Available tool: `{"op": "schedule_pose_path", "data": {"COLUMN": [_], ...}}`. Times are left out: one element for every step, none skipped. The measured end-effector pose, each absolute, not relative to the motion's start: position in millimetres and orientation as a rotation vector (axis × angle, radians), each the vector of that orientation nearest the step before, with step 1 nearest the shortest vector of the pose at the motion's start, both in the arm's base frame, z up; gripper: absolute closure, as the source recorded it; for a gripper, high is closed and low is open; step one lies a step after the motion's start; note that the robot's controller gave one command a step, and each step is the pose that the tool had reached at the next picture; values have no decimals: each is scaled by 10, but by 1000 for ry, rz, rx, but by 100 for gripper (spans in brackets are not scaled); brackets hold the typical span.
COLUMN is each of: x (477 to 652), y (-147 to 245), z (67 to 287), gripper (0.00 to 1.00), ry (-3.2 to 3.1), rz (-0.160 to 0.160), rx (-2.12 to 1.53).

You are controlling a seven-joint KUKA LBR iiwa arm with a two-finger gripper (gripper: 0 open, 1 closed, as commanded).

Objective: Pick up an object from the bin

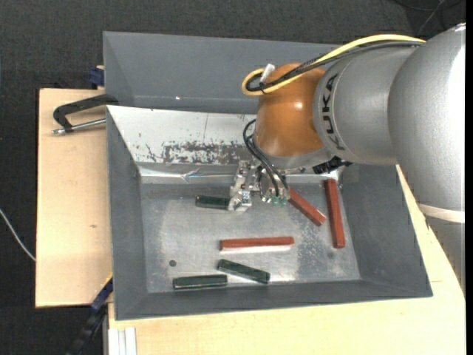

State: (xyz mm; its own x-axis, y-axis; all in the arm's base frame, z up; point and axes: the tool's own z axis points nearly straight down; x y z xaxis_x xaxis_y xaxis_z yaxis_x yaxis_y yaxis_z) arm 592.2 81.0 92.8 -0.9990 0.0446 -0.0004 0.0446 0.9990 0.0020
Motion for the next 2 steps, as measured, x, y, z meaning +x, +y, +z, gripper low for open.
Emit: {"op": "schedule_pose_path", "data": {"x": [5810, 5717], "y": [827, 820], "z": [1445, 2632], "gripper": [100, 100], "ry": [3142, 3136], "rz": [2, 2], "rx": [92, 16]}}
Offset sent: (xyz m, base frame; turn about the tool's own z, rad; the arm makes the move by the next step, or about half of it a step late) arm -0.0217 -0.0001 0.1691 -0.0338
